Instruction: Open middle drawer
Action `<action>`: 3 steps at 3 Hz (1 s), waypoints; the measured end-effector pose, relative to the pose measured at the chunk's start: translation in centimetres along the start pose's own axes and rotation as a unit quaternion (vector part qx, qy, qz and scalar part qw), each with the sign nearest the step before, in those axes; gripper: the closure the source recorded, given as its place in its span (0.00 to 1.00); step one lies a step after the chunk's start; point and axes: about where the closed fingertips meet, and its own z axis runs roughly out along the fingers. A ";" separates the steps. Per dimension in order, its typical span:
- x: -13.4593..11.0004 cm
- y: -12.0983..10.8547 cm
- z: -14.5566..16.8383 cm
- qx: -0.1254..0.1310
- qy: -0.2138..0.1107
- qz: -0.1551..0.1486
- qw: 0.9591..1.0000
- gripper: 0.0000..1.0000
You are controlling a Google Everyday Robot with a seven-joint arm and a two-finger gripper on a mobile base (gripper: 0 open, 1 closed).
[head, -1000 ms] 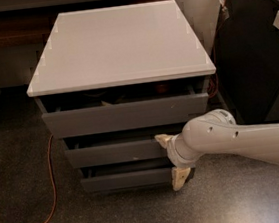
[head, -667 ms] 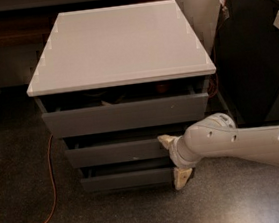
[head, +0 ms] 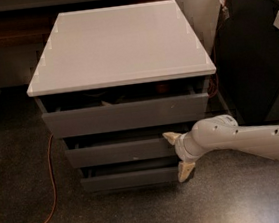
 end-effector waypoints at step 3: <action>4.9 -4.0 7.1 0.008 -0.009 0.001 1.000 0.00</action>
Offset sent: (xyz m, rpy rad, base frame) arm 0.0872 -0.0191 -0.0691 0.0128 -0.0113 0.0004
